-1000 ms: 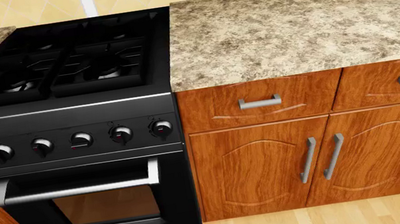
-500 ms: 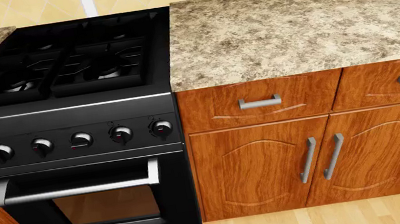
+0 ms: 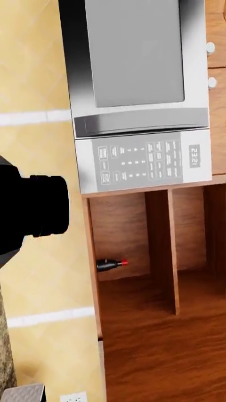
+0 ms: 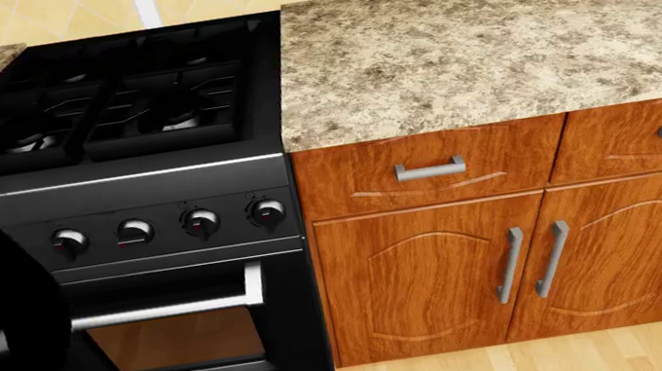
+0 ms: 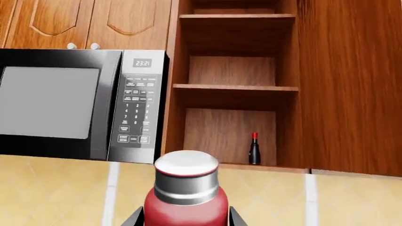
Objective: Pick and place the shaker into the drawer. Then close the cabinet.
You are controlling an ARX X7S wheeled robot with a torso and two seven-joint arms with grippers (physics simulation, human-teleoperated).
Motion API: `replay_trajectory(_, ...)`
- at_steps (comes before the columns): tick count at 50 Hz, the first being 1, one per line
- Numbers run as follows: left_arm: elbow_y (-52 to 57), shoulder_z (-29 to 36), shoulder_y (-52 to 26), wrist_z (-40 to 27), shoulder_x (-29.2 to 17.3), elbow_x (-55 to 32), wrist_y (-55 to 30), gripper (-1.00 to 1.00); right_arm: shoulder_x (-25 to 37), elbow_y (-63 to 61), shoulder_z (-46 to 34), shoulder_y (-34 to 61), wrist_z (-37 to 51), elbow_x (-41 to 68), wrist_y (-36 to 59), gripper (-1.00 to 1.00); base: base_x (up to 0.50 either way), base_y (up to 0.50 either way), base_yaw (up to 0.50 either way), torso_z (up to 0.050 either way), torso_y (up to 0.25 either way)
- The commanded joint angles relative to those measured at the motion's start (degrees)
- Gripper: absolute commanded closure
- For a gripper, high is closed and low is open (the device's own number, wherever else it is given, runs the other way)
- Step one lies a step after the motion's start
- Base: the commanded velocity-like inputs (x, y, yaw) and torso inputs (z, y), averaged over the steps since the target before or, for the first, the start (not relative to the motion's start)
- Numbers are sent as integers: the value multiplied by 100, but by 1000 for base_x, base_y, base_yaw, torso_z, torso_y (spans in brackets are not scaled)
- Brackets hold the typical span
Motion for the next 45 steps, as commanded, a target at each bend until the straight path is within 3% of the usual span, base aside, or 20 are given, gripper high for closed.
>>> replay_trajectory(1,862,-392,986,-1350,-318,-1490,-169,100,352,-576,137,-761,769,1132,-117,100,0,0,0,0,0)
replay_trajectory(6,1160,-347,1653,-1443,-487,-1650,70,100,454,-820,259,-1163,670,1096,-199,100,0,0,0,0,0)
replay_trajectory(17,1654,479,2920,-1039,-877,-773,1258,100,276,-1605,506,-2470,-78,460,-373,100,0,0,0,0,0)
replay_trajectory(25,1774,868,3531,-787,-1098,-264,1959,100,223,-2158,546,-3256,-901,-426,-586,100,0,0,0,0,0)
replay_trajectory(45,2137,1049,4705,-748,-1550,249,2635,100,459,-2698,257,-4506,-1963,-2089,-1393,100,0,0,0,0,0)
